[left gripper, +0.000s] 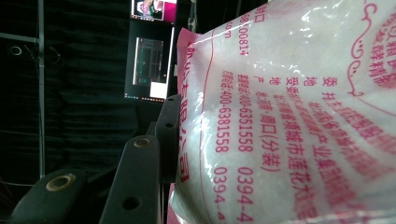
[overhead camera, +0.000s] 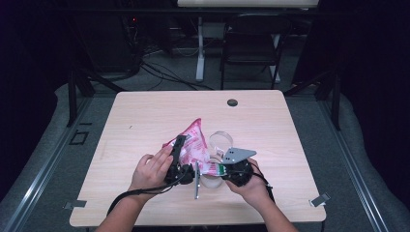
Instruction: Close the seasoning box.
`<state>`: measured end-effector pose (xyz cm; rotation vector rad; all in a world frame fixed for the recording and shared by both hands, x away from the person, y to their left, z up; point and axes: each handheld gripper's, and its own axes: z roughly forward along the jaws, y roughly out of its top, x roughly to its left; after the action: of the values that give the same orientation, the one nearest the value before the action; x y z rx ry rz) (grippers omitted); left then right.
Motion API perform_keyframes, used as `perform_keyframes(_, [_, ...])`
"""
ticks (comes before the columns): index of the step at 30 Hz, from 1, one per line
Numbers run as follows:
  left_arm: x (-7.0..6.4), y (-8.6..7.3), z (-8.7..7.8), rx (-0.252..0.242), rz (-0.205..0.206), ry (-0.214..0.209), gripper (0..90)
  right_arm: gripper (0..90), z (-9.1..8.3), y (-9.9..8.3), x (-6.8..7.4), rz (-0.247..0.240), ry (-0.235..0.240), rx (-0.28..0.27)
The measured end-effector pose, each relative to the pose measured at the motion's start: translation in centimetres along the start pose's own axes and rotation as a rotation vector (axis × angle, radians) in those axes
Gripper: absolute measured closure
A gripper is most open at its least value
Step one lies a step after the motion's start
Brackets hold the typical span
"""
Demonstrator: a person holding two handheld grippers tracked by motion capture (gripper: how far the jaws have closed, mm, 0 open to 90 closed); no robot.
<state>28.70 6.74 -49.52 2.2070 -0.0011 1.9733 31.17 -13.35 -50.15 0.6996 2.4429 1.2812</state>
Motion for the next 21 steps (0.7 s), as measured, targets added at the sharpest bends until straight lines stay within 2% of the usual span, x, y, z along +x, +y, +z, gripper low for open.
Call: perform_keyframes(21, [0.12,0.08,-0.10,-0.012,0.011,0.012,63.1,90.0,0.14,-0.02,0.02,0.004,0.006,-0.001])
